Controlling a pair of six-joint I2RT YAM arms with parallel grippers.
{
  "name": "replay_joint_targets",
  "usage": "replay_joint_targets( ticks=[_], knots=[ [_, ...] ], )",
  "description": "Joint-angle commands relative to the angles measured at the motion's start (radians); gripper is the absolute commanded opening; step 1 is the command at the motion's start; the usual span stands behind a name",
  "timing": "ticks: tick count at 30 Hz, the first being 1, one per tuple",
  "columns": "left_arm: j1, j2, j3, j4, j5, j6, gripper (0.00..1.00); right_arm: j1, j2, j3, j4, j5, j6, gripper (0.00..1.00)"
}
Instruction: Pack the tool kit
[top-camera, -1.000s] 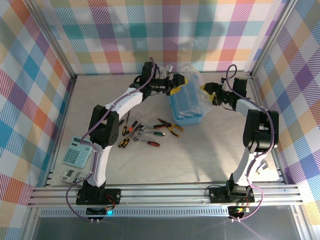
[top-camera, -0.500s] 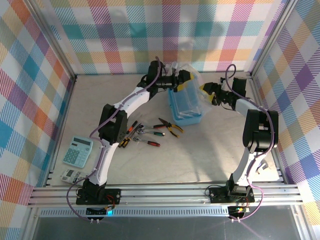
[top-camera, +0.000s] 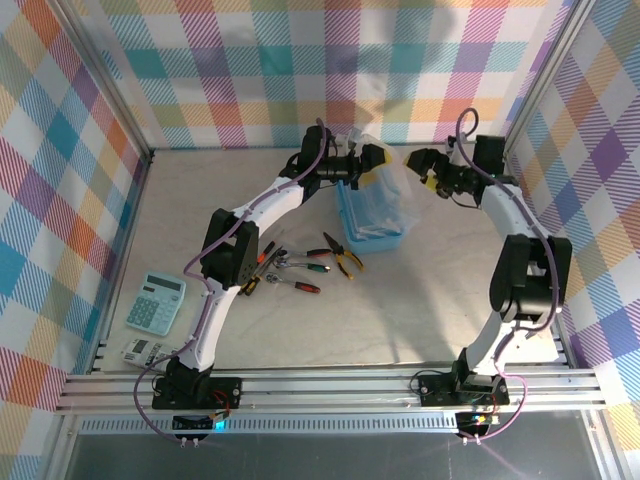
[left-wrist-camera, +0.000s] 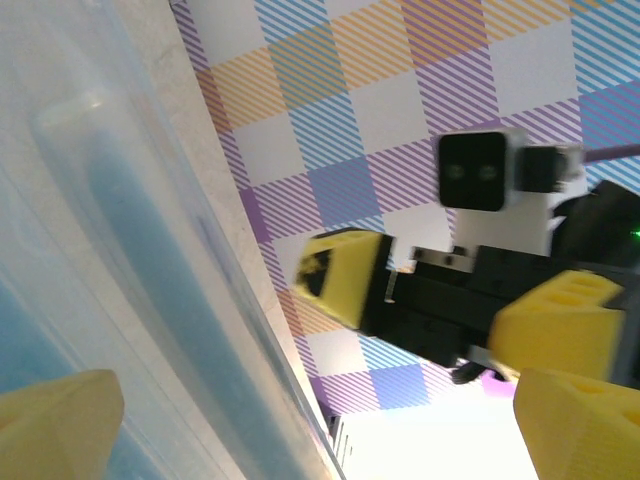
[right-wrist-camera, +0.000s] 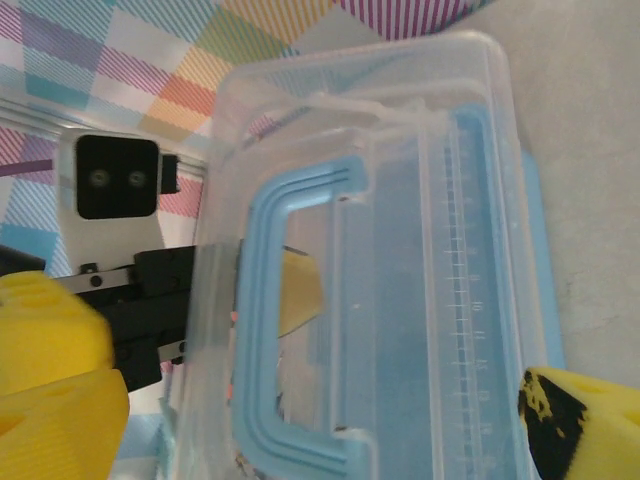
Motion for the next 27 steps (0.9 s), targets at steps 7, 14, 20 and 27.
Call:
replay_joint_targets(
  ticks=[7, 14, 20, 27],
  knots=[
    [-0.017, -0.077, 0.140, -0.033, 0.001, -0.001, 1.00, 0.139, -0.232, 0.025, -0.353, 0.353, -0.417, 0.99],
    [-0.024, -0.067, 0.162, -0.049, 0.001, 0.001, 1.00, 0.275, -0.343, -0.097, -0.365, 0.575, -0.507, 0.99],
    [-0.028, -0.056, 0.170, -0.049, 0.003, -0.001, 1.00, 0.331, -0.379, -0.131, -0.346, 0.745, -0.538, 0.99],
    [-0.028, -0.054, 0.174, -0.053, 0.006, 0.000, 1.00, 0.343, -0.329, -0.107, -0.338, 0.763, -0.600, 0.99]
  ],
)
